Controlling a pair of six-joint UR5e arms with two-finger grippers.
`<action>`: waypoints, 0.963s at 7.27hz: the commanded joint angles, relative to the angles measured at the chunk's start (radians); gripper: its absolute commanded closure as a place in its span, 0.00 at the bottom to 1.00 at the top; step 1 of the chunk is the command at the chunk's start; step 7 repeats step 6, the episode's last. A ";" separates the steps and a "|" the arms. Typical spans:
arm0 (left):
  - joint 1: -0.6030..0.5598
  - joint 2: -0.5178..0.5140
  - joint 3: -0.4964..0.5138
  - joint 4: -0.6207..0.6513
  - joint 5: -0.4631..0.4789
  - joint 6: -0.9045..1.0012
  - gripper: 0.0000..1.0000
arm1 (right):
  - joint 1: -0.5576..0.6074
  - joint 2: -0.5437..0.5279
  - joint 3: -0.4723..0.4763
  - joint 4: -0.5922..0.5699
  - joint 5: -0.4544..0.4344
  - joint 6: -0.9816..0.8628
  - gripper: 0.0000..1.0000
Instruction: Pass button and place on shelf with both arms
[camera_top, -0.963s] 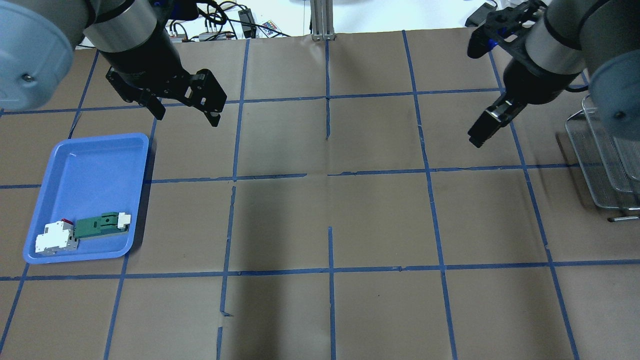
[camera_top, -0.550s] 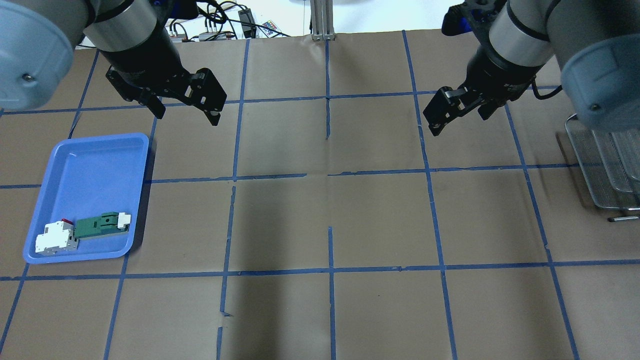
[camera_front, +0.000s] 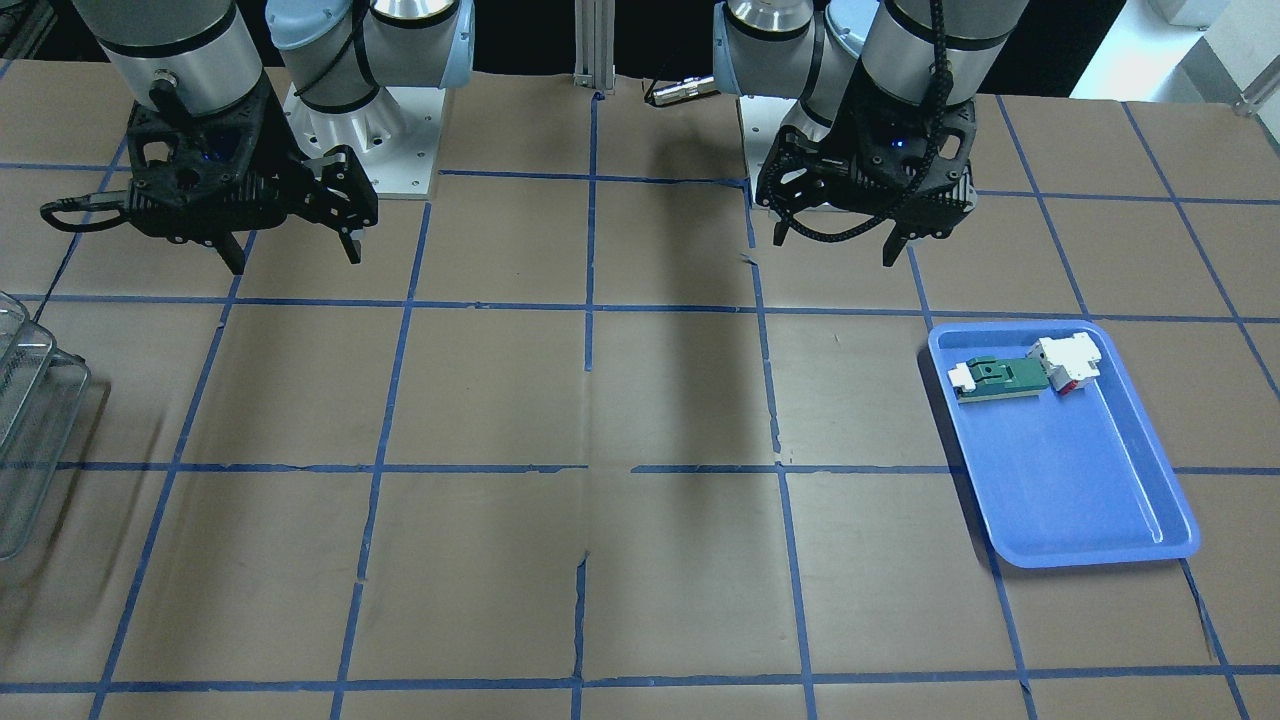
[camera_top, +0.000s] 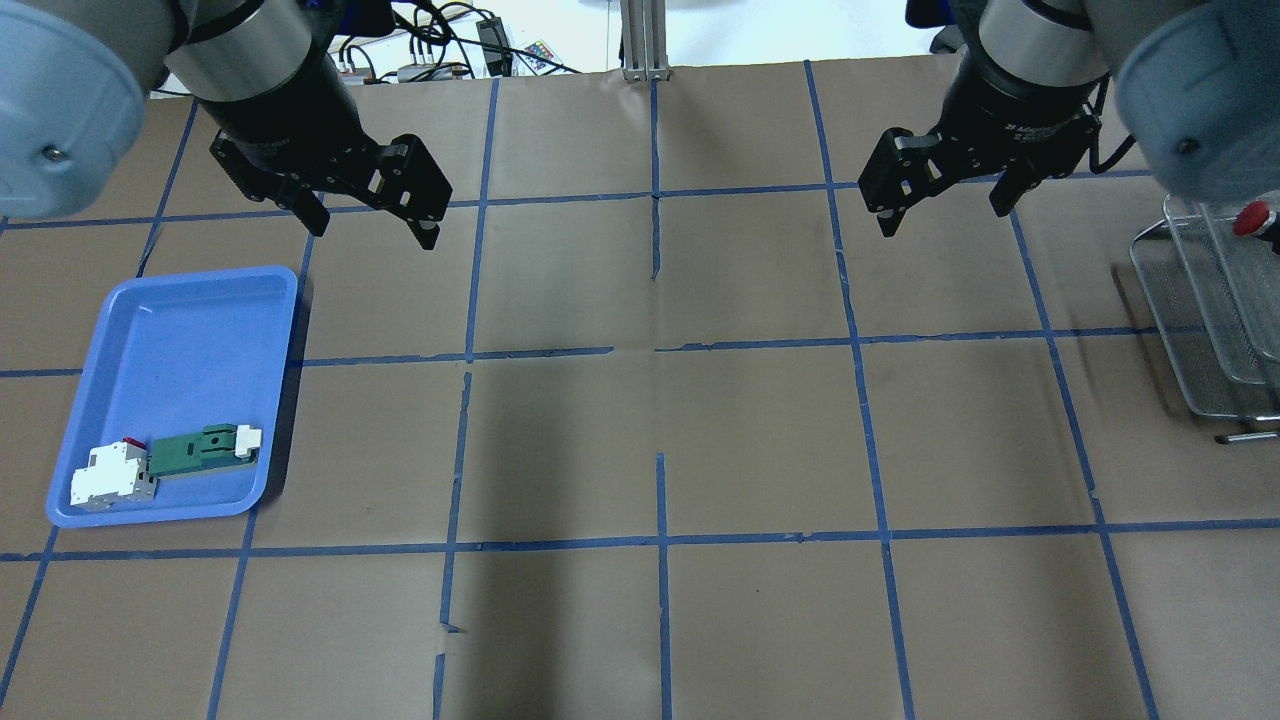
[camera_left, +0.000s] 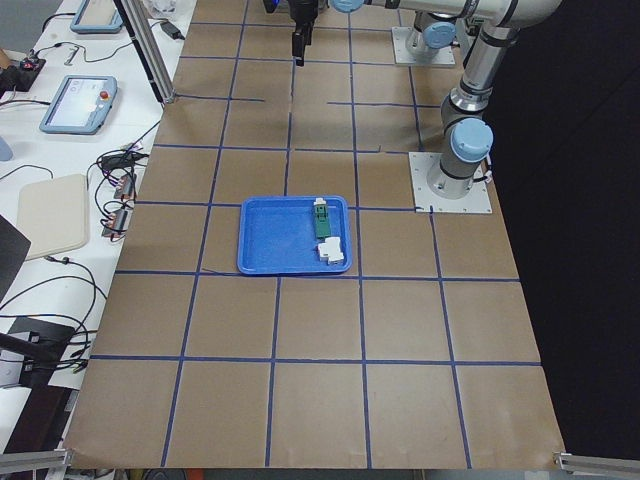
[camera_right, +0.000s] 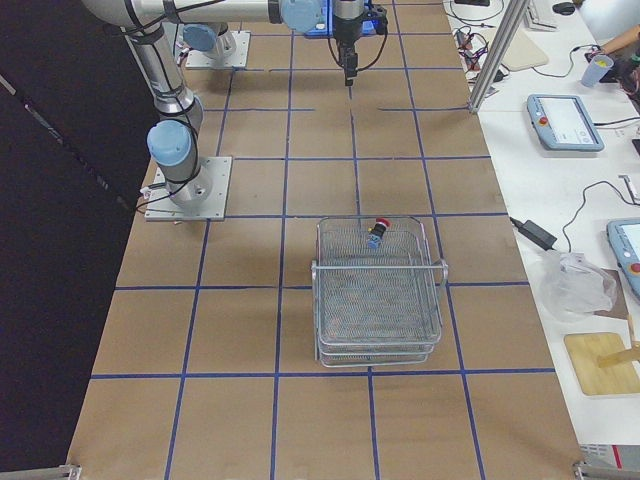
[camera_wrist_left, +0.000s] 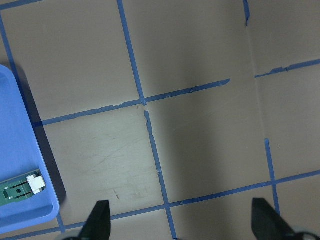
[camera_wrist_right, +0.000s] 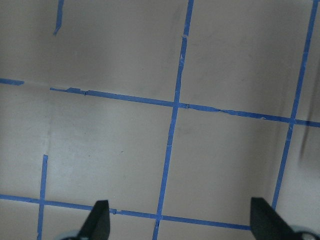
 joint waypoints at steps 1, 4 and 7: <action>0.000 0.000 0.000 0.000 0.000 0.000 0.00 | 0.013 0.024 -0.033 0.013 -0.008 0.029 0.00; 0.000 0.000 0.000 0.000 0.000 0.000 0.00 | 0.012 0.021 -0.019 0.001 0.001 0.030 0.00; 0.000 0.000 0.000 0.000 0.000 -0.002 0.00 | 0.007 0.027 -0.013 -0.007 -0.013 0.018 0.00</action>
